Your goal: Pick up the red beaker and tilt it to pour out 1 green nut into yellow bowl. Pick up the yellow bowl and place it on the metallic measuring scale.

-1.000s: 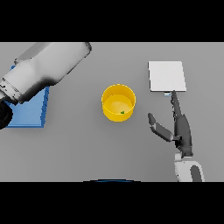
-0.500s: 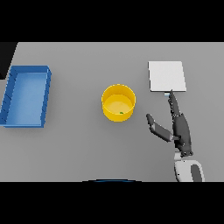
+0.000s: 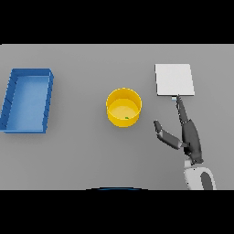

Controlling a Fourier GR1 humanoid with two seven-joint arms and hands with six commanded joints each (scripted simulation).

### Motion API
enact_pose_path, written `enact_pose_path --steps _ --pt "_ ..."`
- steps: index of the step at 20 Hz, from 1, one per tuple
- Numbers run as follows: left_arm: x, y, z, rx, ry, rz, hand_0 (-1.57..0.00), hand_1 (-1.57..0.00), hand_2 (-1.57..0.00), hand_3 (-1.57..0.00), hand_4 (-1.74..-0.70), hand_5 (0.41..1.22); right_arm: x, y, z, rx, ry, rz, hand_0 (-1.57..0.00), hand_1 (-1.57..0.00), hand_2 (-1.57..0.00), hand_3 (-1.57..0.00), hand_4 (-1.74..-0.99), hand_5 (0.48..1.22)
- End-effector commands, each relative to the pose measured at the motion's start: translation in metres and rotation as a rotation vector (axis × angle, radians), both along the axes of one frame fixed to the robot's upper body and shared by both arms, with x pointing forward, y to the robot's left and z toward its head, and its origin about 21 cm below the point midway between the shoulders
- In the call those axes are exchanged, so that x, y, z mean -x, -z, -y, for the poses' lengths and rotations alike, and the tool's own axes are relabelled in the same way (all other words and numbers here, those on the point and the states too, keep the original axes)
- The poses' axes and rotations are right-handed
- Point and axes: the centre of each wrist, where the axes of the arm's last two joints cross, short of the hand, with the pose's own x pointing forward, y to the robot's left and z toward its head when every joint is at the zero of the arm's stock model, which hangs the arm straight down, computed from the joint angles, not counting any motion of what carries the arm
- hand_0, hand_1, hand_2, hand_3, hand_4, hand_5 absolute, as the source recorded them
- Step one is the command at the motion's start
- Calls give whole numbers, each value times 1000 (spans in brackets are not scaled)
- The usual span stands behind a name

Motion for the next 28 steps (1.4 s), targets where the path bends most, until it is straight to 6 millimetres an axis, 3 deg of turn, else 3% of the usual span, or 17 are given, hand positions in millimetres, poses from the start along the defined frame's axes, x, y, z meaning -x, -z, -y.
enact_pose_path --steps 1,5,11,14,16,17,18,19,20,21,23,25,28 --pt "9 11 -2 21 -30 -3 -1571 -1571 -1570 -1457 -1741 1221 -2 -3 1 2 -2 5 1 1 1 1 -1212 641" --pt "46 54 -11 110 -109 -32 -1571 -1571 -1571 -1452 -1741 1221 1 -1 -1 6 -14 -16 1 1 1 1 -1210 660" --pt "74 92 -9 180 -185 -74 -1571 -1571 -1571 -1509 -1741 1221 -5 -1 -2 8 -9 -4 1 1 1 1 -1217 666" --pt "83 105 -7 186 -204 -97 -1571 -1571 -1571 -1539 -1741 1117 -3 0 -1 25 -6 -13 1 1 1 1 -1207 665" --pt "82 108 -5 169 -215 -120 -1571 -1571 -1571 -1551 -1741 967 -1 1 0 20 -7 -5 1 1 1 1 -1205 664" --pt "85 105 -7 150 -201 -135 -1571 -1571 -1571 -1555 -1667 908 0 2 1 18 -10 6 1 1 1 1 -1202 667" --pt "87 105 -6 147 -175 -168 -1571 -1571 -1571 -1503 -1530 865 1 3 1 21 -9 5 1 1 1 1 -1197 664" --pt "88 105 -7 155 -144 -206 -1564 -1449 -1432 -1362 -1374 830 1 3 -1 14 -5 -2 1 1 1 1 -1192 663" --pt "92 104 -8 171 -107 -243 -1457 -1180 -1187 -1129 -1229 803 0 2 -5 3 -13 3 1 1 1 1 -1188 663" --pt "95 100 -10 175 -95 -292 -1166 -944 -959 -903 -1120 778 0 0 -3 6 -8 14 1 1 1 1 -1187 664" --pt "95 91 -10 169 -59 -349 -746 -604 -613 -577 -968 740 0 -1 1 21 -4 11 1 1 1 1 -1181 665" --pt "99 93 -11 163 -29 -382 -477 -386 -392 -369 -878 710 2 -1 -2 21 -4 -1 1 1 1 1 -1184 667" --pt "98 93 -10 185 -25 -392 -244 -197 -200 -189 -815 684 3 0 -1 17 -8 -7 1 1 1 1 -1187 666"
